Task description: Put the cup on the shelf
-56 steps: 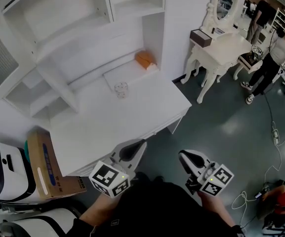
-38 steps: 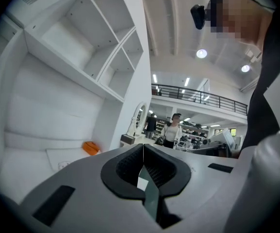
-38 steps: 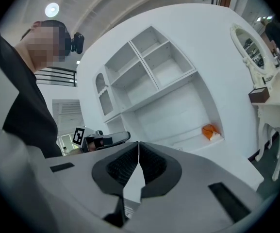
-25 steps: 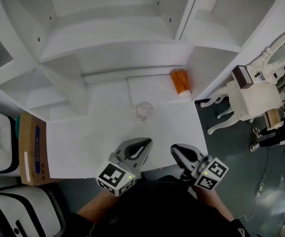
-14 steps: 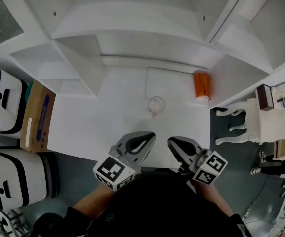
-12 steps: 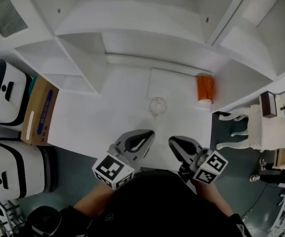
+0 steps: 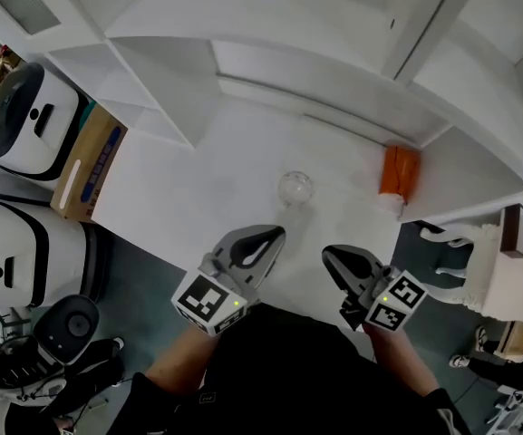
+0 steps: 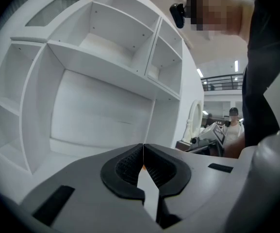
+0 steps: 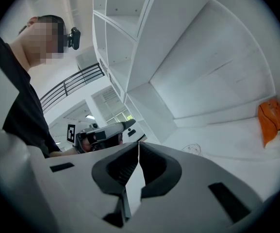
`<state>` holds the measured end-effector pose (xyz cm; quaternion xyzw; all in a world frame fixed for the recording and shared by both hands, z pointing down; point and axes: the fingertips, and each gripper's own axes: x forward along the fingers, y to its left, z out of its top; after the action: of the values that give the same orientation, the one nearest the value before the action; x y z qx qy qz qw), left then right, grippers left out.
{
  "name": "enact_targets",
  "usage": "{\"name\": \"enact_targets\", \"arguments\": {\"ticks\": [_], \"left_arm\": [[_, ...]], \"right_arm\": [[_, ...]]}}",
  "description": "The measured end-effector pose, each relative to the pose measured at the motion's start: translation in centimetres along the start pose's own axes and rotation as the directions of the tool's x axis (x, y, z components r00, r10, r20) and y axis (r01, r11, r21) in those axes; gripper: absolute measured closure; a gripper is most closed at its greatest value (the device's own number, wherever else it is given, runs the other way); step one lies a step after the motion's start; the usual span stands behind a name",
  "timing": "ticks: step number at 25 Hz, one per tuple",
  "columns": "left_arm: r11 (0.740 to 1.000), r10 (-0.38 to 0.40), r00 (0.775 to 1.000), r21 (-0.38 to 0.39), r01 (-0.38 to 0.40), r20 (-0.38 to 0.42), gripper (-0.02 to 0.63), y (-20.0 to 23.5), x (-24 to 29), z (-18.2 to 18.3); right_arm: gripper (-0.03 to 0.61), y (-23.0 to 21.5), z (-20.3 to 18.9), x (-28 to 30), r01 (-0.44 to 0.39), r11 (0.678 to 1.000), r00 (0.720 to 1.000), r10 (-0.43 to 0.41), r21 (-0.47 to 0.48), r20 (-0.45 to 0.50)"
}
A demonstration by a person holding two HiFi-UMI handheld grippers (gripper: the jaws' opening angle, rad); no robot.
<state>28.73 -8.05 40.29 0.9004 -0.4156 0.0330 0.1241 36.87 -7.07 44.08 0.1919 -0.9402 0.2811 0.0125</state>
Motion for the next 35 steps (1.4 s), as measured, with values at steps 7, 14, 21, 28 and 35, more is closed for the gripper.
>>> {"name": "enact_targets", "arguments": {"ticks": [7, 14, 21, 28, 35], "left_arm": [[0.999, 0.006, 0.999, -0.038, -0.008, -0.042, 0.600, 2.2, 1.9, -4.0], [0.998, -0.005, 0.998, -0.055, 0.002, -0.061, 0.600, 4.2, 3.7, -8.0], [0.997, -0.033, 0.993, -0.075, 0.025, -0.114, 0.599, 5.5, 6.1, -12.5], [0.993, -0.085, 0.980, -0.092, 0.070, -0.178, 0.574, 6.0, 8.0, -16.2], [0.991, -0.093, 0.964, -0.115, 0.066, -0.249, 0.493, 6.0, 9.2, -19.8]], "right_arm": [[0.561, -1.0, -1.7, 1.6, -0.027, 0.999, 0.998, 0.029, 0.035, -0.051], [0.561, -3.5, -3.4, 2.7, -0.007, 0.997, 0.997, 0.013, 0.071, -0.074], [0.561, -6.0, -6.1, 3.5, 0.012, 0.993, 0.994, 0.000, 0.119, -0.106], [0.561, -6.8, -6.9, 4.8, 0.013, 0.989, 0.995, 0.001, 0.147, -0.096], [0.561, -6.3, -7.8, 4.7, 0.007, 0.988, 0.995, 0.009, 0.152, -0.102]]}}
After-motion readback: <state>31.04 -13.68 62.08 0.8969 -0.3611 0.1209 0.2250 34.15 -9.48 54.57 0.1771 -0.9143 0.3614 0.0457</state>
